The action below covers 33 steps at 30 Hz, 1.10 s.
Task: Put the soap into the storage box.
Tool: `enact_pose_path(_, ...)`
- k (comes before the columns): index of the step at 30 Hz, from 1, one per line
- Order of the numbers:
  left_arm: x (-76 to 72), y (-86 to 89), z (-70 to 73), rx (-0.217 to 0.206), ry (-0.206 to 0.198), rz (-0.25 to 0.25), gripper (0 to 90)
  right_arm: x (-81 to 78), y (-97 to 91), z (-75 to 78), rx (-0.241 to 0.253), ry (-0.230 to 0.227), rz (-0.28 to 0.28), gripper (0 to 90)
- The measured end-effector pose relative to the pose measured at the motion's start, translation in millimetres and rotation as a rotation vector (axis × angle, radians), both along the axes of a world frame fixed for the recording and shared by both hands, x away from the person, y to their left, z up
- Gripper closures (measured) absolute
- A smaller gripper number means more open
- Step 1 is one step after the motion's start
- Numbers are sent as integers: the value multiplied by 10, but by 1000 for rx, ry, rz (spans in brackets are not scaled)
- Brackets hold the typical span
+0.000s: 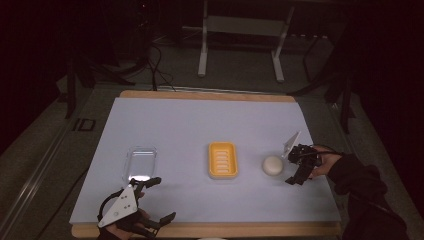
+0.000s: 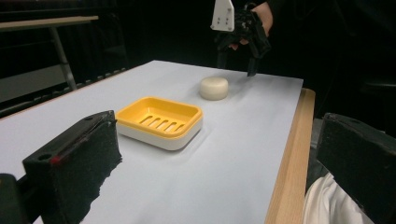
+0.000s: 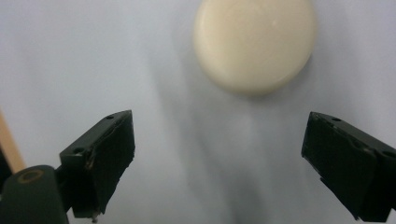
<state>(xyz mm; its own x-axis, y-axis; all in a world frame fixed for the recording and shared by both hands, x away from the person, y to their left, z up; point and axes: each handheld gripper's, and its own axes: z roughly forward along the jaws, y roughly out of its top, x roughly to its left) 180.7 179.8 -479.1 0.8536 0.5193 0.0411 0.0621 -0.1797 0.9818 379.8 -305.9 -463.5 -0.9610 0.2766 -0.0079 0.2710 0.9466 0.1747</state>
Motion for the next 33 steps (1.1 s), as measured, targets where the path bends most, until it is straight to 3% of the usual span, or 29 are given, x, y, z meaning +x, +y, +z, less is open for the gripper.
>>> enact_pose_path(11,-8,-4,2,-1,0,-5,1,127,69,-93,62,-10,-6,122)
enact_pose_path(14,-8,-5,2,1,0,-7,1,147,95,-140,58,-15,5,129)
enact_pose_path(18,-7,-5,2,0,1,-7,0,167,141,-180,89,-32,19,135)
enact_pose_path(33,-8,-13,-2,4,1,-12,1,230,243,-319,96,-23,28,151)
